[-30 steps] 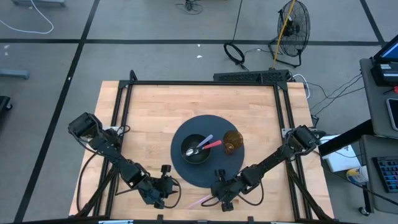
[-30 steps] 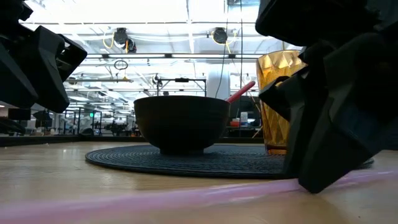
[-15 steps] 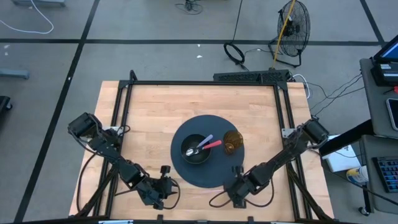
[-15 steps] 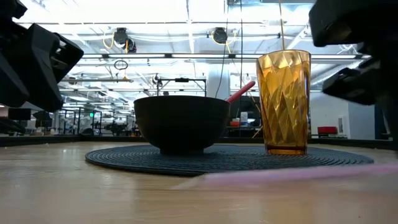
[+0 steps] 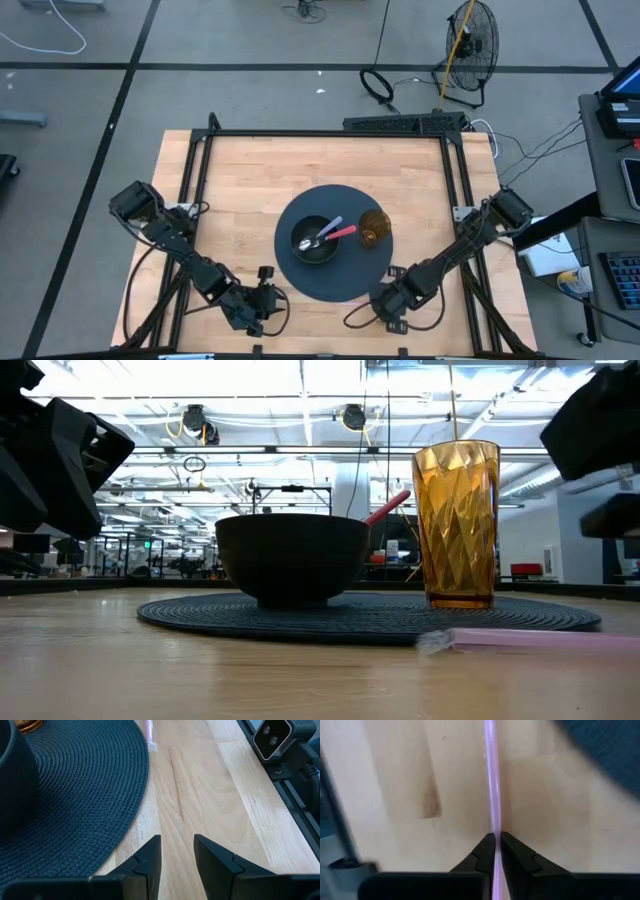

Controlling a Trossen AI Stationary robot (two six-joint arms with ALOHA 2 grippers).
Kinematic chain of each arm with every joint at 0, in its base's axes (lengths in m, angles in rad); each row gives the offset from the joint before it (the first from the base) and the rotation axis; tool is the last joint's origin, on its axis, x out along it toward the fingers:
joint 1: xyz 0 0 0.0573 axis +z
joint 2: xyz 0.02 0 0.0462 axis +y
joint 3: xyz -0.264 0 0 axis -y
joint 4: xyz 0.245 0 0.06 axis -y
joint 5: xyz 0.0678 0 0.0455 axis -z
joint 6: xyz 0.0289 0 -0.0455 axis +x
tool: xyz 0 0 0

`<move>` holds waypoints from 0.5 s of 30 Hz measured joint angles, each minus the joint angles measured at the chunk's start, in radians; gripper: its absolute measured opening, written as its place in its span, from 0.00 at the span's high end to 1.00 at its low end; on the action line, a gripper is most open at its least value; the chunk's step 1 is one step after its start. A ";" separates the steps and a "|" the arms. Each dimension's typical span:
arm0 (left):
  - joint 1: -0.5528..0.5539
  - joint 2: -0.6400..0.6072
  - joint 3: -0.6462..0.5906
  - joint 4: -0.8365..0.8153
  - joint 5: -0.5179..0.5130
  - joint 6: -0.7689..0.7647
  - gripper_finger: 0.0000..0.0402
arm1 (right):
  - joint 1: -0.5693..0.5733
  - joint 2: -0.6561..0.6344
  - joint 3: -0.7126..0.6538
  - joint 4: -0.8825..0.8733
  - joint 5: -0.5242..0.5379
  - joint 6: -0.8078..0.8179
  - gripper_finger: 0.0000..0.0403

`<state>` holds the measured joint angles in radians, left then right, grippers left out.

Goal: Pick & Place Utensil
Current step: Put the pink straw into the brown cup

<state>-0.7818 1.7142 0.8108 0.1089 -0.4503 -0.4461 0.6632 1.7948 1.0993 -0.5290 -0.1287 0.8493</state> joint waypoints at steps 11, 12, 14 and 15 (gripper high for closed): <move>0.000 0.000 0.000 0.000 -0.006 0.000 0.70 | -0.005 -0.003 -0.001 0.004 -0.009 -0.018 0.77; 0.000 0.000 0.000 0.000 -0.006 0.000 0.70 | -0.008 -0.005 -0.001 0.002 -0.012 -0.018 0.76; 0.000 0.000 0.000 0.000 -0.006 0.000 0.70 | -0.009 -0.012 -0.001 0.003 -0.004 -0.021 0.73; 0.000 0.000 0.000 0.000 -0.006 0.000 0.70 | -0.014 -0.014 -0.002 0.002 -0.005 -0.024 0.73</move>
<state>-0.7815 1.7142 0.8108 0.1085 -0.4561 -0.4462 0.6492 1.7807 1.0974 -0.5266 -0.1333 0.8257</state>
